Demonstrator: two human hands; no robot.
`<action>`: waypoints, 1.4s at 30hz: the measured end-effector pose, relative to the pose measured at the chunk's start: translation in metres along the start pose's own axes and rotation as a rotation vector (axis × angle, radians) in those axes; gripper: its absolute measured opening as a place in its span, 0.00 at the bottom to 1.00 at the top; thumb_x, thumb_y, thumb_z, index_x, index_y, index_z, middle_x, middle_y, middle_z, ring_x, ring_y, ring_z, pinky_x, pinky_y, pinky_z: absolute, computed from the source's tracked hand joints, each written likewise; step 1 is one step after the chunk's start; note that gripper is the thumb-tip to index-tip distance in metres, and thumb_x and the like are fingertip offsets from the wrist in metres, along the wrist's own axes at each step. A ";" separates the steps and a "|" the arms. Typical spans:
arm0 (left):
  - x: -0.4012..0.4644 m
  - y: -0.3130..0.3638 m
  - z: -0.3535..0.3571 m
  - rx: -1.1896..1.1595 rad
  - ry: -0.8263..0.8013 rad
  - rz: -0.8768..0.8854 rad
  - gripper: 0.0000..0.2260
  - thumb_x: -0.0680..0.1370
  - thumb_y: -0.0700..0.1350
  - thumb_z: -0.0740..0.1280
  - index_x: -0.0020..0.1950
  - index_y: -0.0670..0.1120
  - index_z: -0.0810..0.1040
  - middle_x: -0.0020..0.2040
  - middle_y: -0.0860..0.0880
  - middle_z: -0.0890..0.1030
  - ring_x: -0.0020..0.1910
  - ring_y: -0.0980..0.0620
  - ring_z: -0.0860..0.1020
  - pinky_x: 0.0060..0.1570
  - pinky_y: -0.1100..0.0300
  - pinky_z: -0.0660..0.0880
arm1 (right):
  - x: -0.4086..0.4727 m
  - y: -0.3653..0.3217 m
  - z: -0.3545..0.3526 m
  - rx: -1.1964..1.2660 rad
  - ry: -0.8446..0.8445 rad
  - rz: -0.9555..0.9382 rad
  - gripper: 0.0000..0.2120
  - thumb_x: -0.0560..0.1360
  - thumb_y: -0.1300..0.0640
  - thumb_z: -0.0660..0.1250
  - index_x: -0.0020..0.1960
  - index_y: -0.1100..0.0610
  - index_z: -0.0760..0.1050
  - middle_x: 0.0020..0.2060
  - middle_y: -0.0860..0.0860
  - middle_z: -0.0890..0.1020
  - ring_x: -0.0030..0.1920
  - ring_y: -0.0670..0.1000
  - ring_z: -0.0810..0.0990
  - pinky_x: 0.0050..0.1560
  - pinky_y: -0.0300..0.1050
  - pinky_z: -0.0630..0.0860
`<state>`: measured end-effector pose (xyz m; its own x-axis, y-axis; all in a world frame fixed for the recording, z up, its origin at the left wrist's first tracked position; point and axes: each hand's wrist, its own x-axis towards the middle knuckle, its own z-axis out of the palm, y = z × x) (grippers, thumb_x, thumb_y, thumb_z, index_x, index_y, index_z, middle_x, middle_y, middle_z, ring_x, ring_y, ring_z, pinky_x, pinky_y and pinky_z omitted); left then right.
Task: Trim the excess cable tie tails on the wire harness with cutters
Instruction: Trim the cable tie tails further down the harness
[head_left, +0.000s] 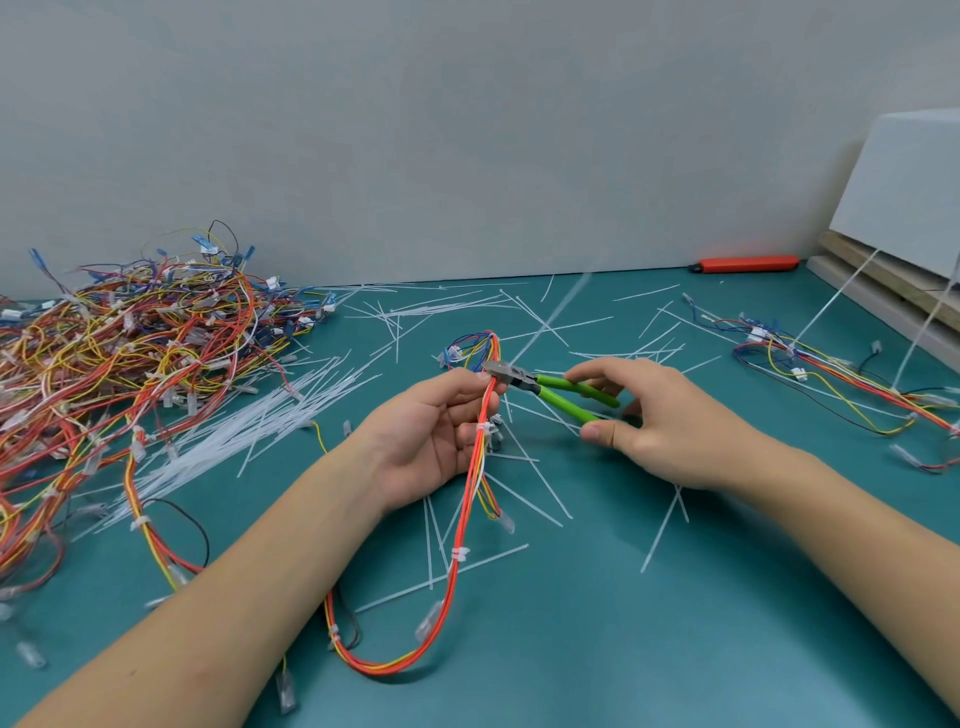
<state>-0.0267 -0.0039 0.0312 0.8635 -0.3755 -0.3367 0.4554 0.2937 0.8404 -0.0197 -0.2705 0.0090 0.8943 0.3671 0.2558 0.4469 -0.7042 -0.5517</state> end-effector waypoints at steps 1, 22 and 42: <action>0.000 0.000 0.000 0.005 0.002 0.000 0.06 0.70 0.45 0.72 0.41 0.43 0.86 0.35 0.50 0.81 0.24 0.56 0.70 0.26 0.63 0.70 | 0.000 0.000 0.001 -0.008 -0.004 0.000 0.26 0.76 0.50 0.76 0.71 0.41 0.73 0.60 0.33 0.76 0.61 0.33 0.71 0.58 0.30 0.67; 0.000 0.001 0.000 -0.008 0.017 -0.007 0.06 0.70 0.44 0.72 0.39 0.43 0.86 0.35 0.50 0.80 0.24 0.56 0.68 0.25 0.64 0.69 | -0.001 -0.001 0.004 -0.027 -0.014 -0.012 0.30 0.76 0.48 0.75 0.76 0.42 0.69 0.68 0.37 0.74 0.63 0.32 0.68 0.59 0.24 0.63; -0.001 0.001 0.000 -0.004 0.009 -0.018 0.06 0.69 0.44 0.72 0.40 0.43 0.86 0.35 0.49 0.80 0.23 0.56 0.69 0.25 0.64 0.70 | -0.001 -0.001 0.004 -0.033 -0.009 -0.027 0.29 0.78 0.51 0.75 0.75 0.42 0.70 0.66 0.36 0.74 0.65 0.36 0.68 0.63 0.33 0.64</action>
<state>-0.0270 -0.0035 0.0328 0.8569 -0.3729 -0.3560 0.4721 0.2902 0.8324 -0.0214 -0.2678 0.0054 0.8819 0.3912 0.2632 0.4713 -0.7139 -0.5180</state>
